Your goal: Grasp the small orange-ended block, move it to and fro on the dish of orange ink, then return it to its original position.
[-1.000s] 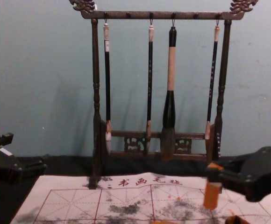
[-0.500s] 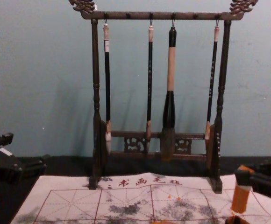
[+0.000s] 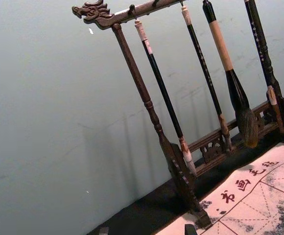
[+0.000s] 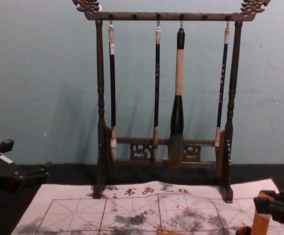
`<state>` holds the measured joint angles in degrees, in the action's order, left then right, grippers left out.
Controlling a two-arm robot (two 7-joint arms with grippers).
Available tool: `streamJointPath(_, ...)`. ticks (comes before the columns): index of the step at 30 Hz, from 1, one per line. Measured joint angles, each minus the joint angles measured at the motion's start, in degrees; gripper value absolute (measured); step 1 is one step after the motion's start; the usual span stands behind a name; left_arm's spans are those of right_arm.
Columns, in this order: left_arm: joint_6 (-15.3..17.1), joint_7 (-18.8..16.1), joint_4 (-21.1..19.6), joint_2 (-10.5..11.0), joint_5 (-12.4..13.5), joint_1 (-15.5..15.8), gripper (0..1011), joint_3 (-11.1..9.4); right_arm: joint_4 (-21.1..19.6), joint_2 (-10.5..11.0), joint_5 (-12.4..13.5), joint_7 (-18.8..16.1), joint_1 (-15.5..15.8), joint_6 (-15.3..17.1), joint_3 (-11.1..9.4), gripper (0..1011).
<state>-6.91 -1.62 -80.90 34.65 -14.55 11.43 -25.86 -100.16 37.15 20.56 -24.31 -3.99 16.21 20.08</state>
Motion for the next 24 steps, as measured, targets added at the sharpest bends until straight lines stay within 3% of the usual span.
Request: streamJointPath(24, 0.00, 0.00, 0.00, 0.00, 0.00, 0.00, 1001, 0.00, 5.39, -2.11, -2.02, -1.29, -2.84, 0.10, 1.91, 72)
